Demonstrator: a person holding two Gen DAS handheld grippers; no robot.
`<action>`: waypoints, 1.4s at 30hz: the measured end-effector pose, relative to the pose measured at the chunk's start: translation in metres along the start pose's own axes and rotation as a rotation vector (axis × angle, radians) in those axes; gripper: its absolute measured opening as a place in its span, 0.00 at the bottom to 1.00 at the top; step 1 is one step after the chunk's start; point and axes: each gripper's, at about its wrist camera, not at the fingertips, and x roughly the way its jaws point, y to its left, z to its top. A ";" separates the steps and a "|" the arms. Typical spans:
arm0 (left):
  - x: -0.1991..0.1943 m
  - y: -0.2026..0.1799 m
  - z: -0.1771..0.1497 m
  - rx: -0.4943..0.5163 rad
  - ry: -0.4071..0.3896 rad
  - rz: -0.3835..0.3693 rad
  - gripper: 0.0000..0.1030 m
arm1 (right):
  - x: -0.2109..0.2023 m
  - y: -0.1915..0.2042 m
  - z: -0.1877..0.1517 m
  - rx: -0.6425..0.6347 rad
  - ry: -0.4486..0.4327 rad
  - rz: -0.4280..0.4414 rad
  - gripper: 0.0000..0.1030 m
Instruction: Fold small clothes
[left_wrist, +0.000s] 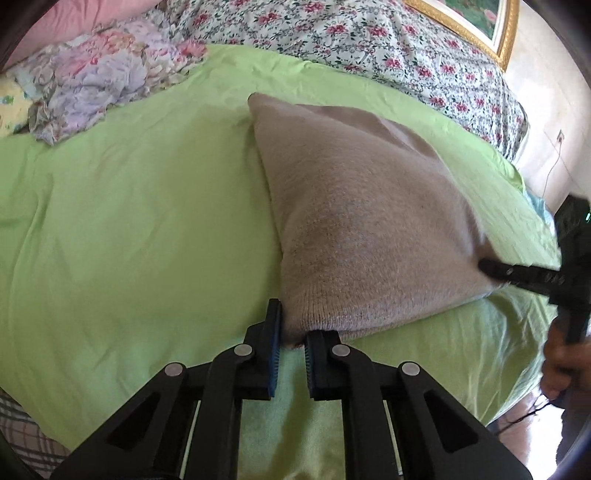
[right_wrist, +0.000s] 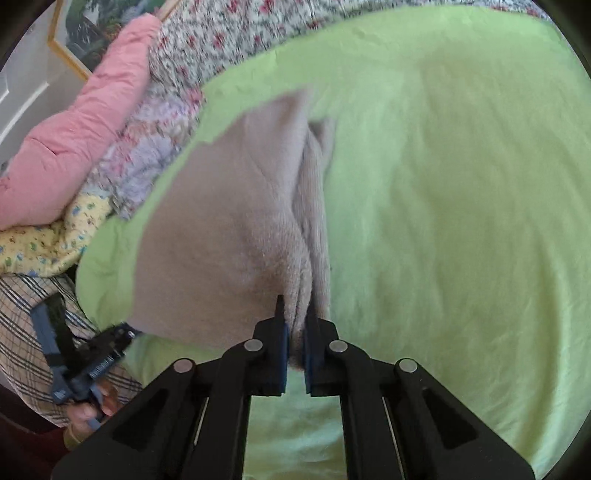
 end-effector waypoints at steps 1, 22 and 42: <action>0.001 0.003 0.000 -0.013 0.008 -0.016 0.09 | 0.002 0.000 -0.001 -0.015 -0.005 -0.016 0.06; -0.049 0.018 0.021 -0.003 0.000 -0.202 0.12 | -0.045 -0.003 0.004 0.099 -0.087 -0.070 0.36; 0.073 0.003 0.098 -0.101 0.142 -0.425 0.00 | 0.043 0.034 0.062 -0.046 -0.025 -0.028 0.30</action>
